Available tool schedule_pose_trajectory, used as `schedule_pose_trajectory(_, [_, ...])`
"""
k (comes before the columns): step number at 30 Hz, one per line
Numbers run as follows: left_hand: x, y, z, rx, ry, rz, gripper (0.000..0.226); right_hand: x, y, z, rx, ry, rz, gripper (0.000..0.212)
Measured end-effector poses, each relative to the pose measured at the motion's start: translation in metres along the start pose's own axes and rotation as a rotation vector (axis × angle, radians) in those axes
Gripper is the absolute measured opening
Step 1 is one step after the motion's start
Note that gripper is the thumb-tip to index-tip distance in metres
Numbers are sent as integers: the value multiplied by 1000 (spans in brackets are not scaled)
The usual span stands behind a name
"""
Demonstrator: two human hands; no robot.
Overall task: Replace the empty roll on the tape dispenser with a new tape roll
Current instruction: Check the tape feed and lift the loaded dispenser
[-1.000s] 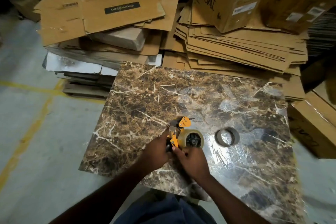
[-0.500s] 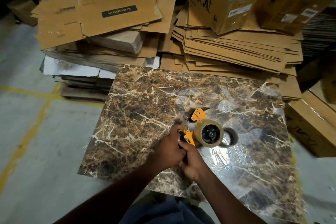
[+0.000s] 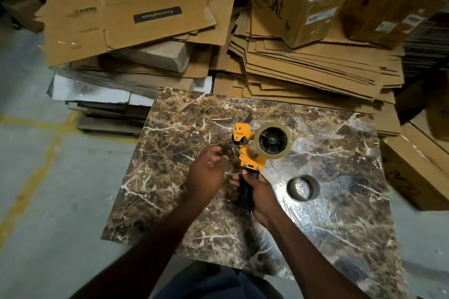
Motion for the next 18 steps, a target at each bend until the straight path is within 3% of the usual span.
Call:
schedule_pose_trajectory(3, [-33,-19,-7,244,-167,316,41,-2,8,10,42,41,-8,18])
schedule_pose_trajectory(7, [-55,-36,-19,395,-295,427,46,2,15,11,188,113,1,21])
schedule_pose_trajectory(11, [-63,-64,-19,491,-289,513,40,3,22,8,314,135,27,21])
schedule_pose_trajectory(15, [-70,-88,-16,568,-269,598,31,0,19,14,486,221,105,2])
schedule_pose_trajectory(18, [-85,-112,-8,591,-170,641,33,-10,14,13,719,266,179,8])
Point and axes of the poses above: each hand's wrist, its own x-axis away from the middle knuckle, its own z-axis out of the back of the hand, y = z × x, the point moved 8 cm from there along -x, towards the middle knuckle, and after that the axes turned 10 degrees about x, right-handed, at the moved point
